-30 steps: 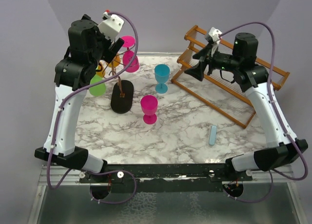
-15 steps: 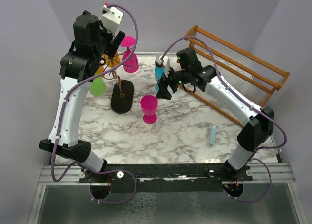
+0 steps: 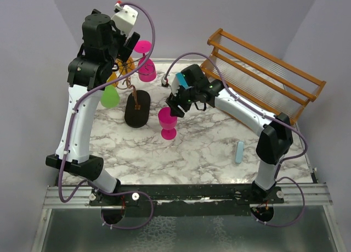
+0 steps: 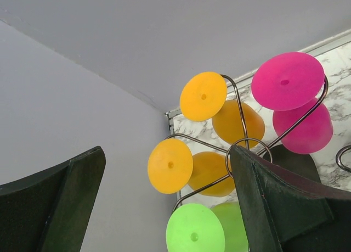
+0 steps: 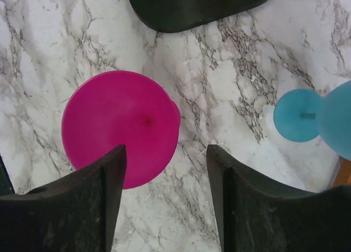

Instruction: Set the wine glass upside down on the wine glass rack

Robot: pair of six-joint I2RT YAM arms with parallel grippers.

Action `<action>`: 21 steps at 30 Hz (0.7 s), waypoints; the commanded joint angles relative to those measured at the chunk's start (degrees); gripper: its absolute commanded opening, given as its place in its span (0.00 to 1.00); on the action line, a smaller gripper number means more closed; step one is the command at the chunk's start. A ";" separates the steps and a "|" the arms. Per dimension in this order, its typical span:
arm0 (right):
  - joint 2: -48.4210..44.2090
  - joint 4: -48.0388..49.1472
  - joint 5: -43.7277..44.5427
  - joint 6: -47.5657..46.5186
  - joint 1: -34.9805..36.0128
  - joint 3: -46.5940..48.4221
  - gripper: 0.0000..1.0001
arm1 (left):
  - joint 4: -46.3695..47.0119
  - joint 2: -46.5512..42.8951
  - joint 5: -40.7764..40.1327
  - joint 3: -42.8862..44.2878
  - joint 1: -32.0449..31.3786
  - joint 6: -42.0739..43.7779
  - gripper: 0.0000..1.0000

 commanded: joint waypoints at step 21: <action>0.75 0.26 5.29 -0.96 1.74 2.14 0.01 | -0.98 -0.03 -0.86 2.31 0.41 -0.06 0.99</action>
